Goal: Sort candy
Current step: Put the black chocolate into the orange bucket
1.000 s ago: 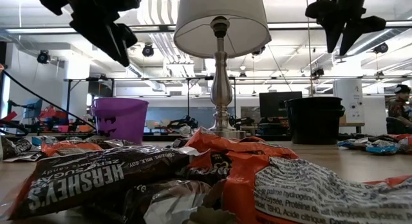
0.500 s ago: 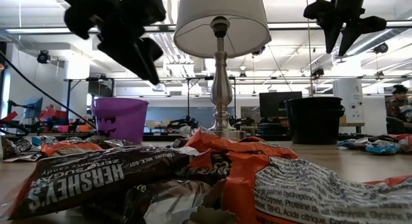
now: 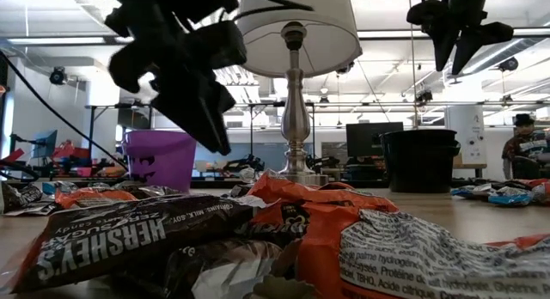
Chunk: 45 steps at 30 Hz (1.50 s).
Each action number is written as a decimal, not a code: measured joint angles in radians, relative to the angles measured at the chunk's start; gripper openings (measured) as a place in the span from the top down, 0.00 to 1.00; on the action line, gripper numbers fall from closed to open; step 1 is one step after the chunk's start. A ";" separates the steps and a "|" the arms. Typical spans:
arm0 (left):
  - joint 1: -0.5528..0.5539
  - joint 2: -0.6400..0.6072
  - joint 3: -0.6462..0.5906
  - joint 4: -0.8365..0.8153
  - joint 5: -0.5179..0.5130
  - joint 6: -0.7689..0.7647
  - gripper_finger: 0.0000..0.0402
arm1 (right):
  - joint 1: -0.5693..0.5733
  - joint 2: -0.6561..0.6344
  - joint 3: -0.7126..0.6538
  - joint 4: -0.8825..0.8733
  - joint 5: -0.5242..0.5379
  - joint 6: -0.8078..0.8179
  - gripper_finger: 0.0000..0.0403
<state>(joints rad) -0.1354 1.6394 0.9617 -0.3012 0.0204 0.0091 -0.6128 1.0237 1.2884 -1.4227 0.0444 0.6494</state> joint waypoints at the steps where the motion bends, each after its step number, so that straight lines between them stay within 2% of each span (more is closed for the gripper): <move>1: -0.002 0.016 0.012 0.008 0.000 0.010 0.68 | 0.000 0.000 0.000 0.000 0.000 -0.010 0.62; 10: -0.006 0.144 0.111 0.019 0.011 0.039 0.68 | 0.000 0.000 0.000 0.000 0.000 -0.022 0.63; 32: -0.006 0.255 0.123 0.092 0.045 -0.017 0.69 | 0.000 -0.001 0.000 -0.001 0.000 -0.060 0.64; 36: -0.006 0.270 0.123 0.091 0.048 -0.024 0.75 | 0.000 -0.001 0.000 -0.001 0.000 -0.067 0.63; 43: -0.004 0.278 0.126 0.092 0.072 -0.050 0.97 | 0.000 -0.001 0.000 -0.001 0.000 -0.074 0.64; 45: -0.004 0.270 0.125 0.085 0.076 -0.056 0.98 | 0.000 -0.001 0.000 -0.001 0.000 -0.076 0.64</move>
<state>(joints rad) -0.1394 1.9097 1.0865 -0.2163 0.0959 -0.0471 -0.6128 1.0225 1.2884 -1.4235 0.0445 0.5731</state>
